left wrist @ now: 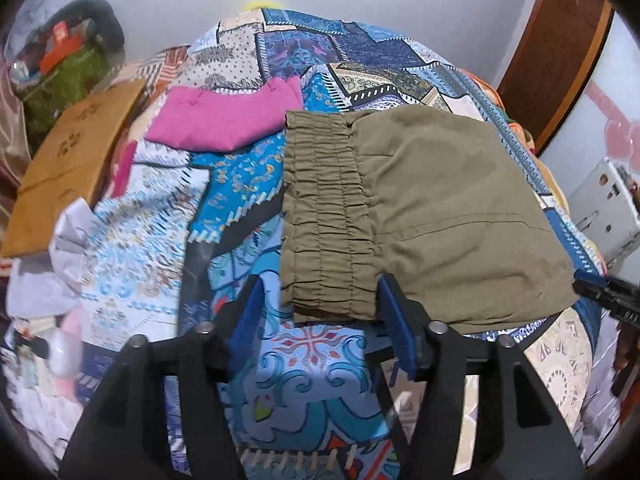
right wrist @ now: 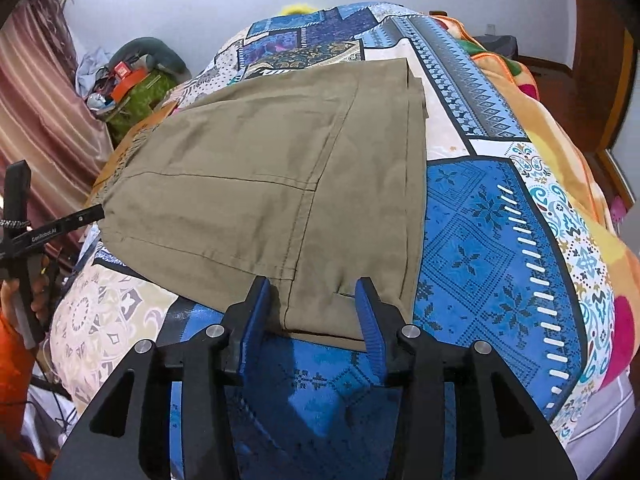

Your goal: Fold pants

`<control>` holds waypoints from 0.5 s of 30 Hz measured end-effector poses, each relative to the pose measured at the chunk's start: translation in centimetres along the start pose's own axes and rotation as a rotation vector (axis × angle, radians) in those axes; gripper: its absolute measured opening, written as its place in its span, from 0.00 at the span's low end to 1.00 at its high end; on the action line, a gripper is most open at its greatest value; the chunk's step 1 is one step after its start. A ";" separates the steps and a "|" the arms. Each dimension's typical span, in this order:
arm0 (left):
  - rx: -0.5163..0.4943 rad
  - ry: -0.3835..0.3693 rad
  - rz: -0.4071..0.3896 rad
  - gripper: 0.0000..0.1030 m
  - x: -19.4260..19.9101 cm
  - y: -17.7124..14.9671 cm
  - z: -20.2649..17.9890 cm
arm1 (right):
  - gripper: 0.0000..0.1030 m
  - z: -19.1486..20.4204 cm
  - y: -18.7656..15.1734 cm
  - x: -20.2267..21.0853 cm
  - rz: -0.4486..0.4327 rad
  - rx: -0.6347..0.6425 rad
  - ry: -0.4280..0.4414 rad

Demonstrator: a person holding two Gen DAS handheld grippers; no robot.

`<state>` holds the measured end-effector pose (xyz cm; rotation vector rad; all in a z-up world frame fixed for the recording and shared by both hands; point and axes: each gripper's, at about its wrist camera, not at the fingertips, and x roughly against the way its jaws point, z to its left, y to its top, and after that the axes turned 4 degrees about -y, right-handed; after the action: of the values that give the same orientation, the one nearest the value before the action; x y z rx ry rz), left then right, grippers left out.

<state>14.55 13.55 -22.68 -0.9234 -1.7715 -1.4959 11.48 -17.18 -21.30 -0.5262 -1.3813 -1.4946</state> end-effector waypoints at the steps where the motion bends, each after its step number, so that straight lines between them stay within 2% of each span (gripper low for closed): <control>1: -0.012 0.006 -0.004 0.62 0.5 0.4 -0.1 | 0.40 -0.1 0.2 0.2 0.007 0.009 0.004; 4: -0.019 0.012 -0.035 0.64 1.8 1.8 0.0 | 0.40 0.0 0.9 0.8 0.014 0.040 -0.004; 8: -0.027 0.051 -0.085 0.66 2.6 5.0 0.5 | 0.41 -0.4 2.9 1.9 -0.034 0.093 -0.062; 15: -0.017 0.058 -0.078 0.67 -0.8 10.6 1.4 | 0.42 -2.6 7.9 1.1 -0.097 0.099 -0.110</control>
<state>23.75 16.03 -17.84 -0.8190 -1.7739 -1.5726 18.55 -18.85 -17.17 -0.4909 -1.5775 -1.4837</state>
